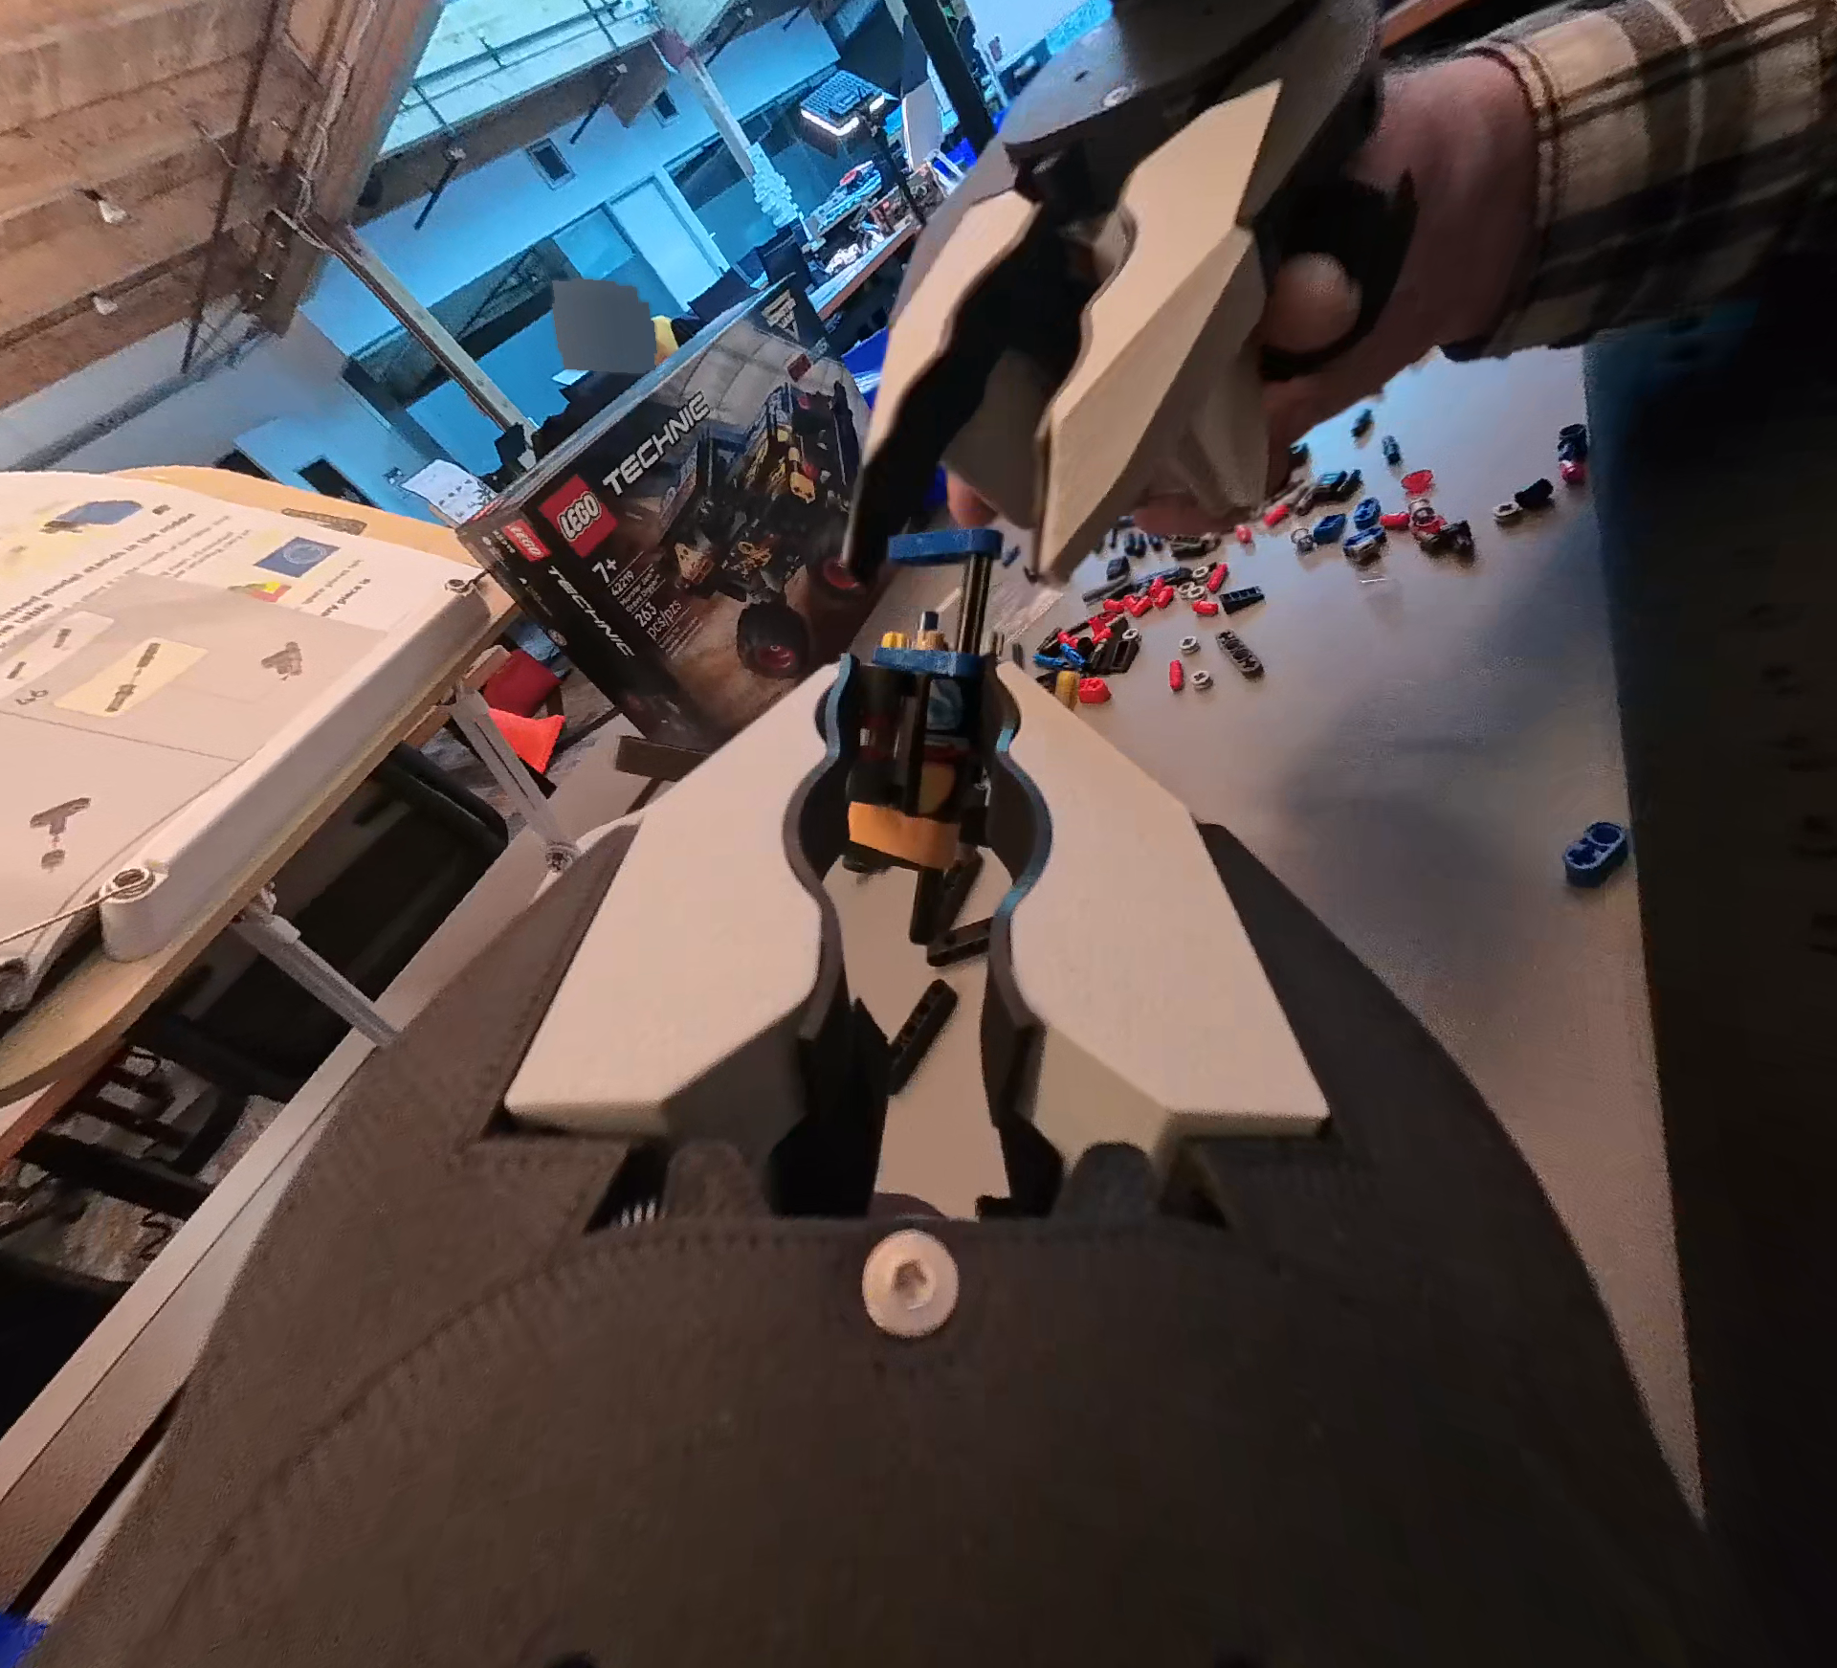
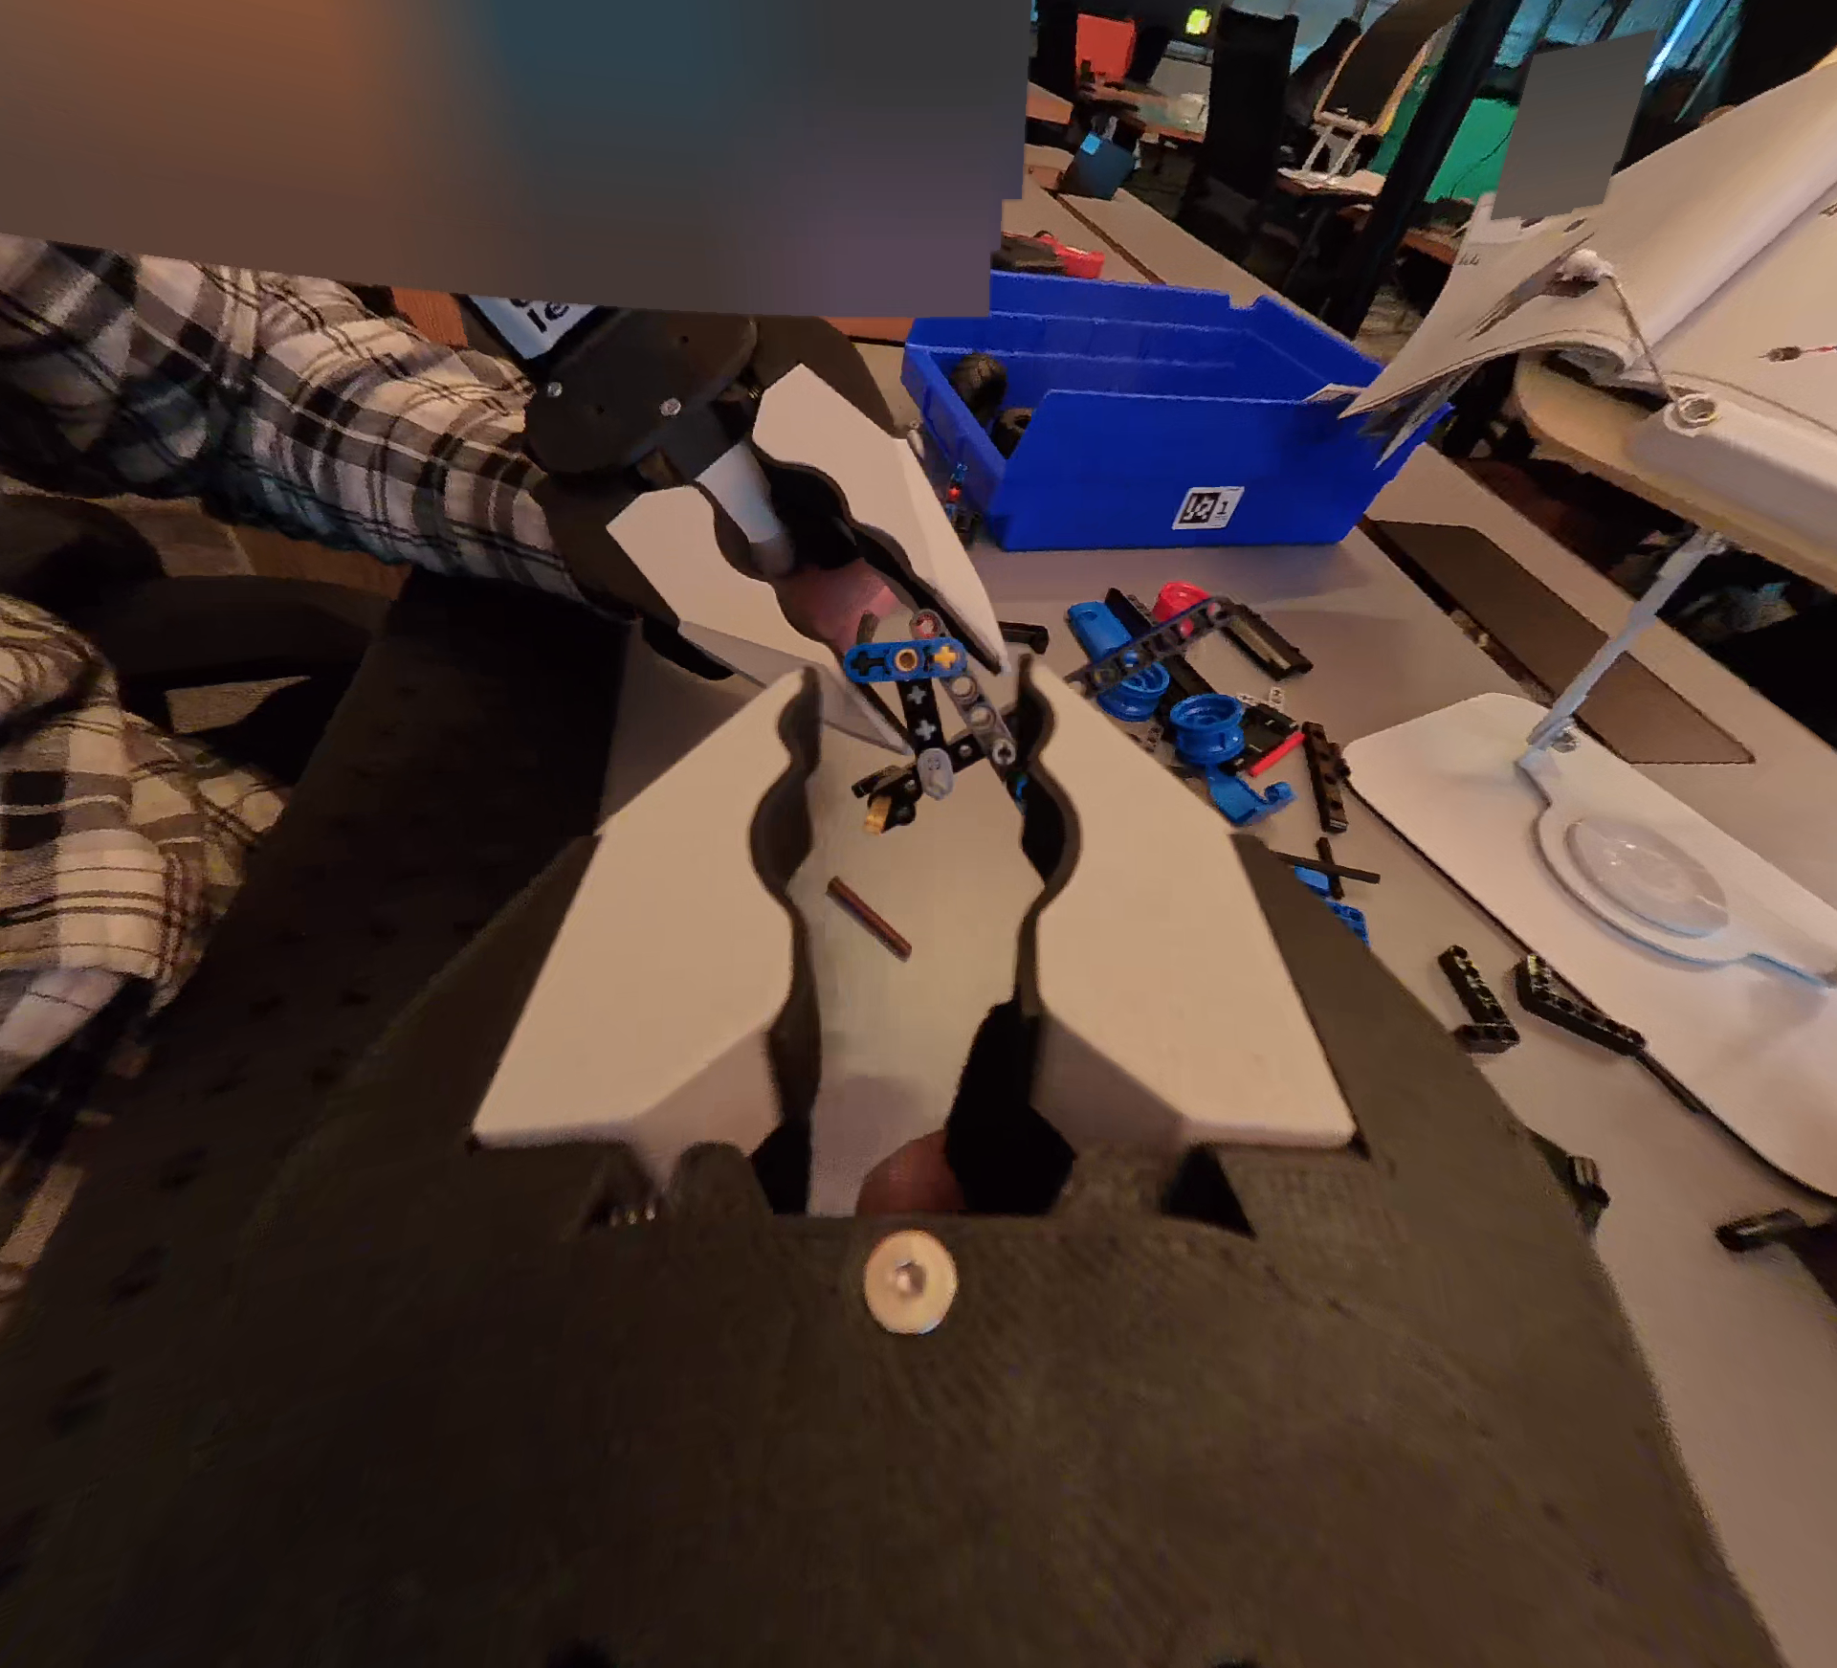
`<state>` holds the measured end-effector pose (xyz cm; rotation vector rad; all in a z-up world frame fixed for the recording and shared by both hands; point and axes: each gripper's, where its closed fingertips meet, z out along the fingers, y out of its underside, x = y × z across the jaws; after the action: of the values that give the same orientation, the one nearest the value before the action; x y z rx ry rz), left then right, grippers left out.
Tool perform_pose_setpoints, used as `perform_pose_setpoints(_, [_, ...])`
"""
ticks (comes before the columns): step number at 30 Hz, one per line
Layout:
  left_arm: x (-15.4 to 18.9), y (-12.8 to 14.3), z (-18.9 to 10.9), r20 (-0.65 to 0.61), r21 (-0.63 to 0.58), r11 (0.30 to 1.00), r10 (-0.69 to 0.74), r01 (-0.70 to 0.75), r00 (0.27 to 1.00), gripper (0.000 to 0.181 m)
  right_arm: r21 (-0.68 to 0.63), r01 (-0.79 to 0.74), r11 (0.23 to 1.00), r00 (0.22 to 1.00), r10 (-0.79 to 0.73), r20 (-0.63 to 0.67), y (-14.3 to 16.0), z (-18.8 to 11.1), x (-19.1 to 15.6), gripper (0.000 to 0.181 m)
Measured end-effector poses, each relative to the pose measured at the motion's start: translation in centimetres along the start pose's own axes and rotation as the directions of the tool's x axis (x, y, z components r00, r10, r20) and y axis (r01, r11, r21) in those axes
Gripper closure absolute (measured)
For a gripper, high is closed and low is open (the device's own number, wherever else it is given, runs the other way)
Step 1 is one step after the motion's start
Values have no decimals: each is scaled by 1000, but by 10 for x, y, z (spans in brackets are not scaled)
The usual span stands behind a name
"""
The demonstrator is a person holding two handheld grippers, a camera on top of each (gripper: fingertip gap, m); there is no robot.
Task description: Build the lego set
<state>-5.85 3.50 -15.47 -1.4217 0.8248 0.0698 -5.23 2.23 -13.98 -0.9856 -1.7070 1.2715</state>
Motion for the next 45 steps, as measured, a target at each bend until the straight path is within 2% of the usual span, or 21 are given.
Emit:
perform_pose_setpoints(1, [0,-1,0,-4,4,1000,3,-3,1000,161,-12,-7,1000,1000,8,21,1,0,-2,139])
perform_pose_setpoints(5, [5,-1,1,-12,-5,999,46,-46,999,161,-36,17,999,999,-15,51,-1,2,-5,156])
perform_pose_setpoints(11, [6,1,1,-13,-18,998,64,-64,998,161,-76,35,997,998,-30,60,3,3,-7,159])
perform_pose_setpoints(17, [9,-2,2,-26,-18,999,38,-38,999,163,-92,111,990,994,-111,6,9,9,-7,160])
perform_pose_setpoints(23, [2,2,2,18,-48,997,54,-53,998,162,-104,160,982,986,-164,-35,7,12,-2,160])
perform_pose_setpoints(27, [4,7,3,30,-87,989,126,-123,992,162,-128,180,975,981,-188,-54,13,12,-1,160])
perform_pose_setpoints(30, [3,8,5,29,-92,990,113,-110,993,161,-121,168,978,982,-177,-61,9,9,2,156])
perform_pose_setpoints(35, [0,8,4,36,-95,988,124,-120,992,161,-115,165,980,984,-171,-46,6,4,0,166])
perform_pose_setpoints(45, [2,9,4,48,-124,981,156,-149,987,162,-108,132,985,990,-135,-26,14,8,-2,172])
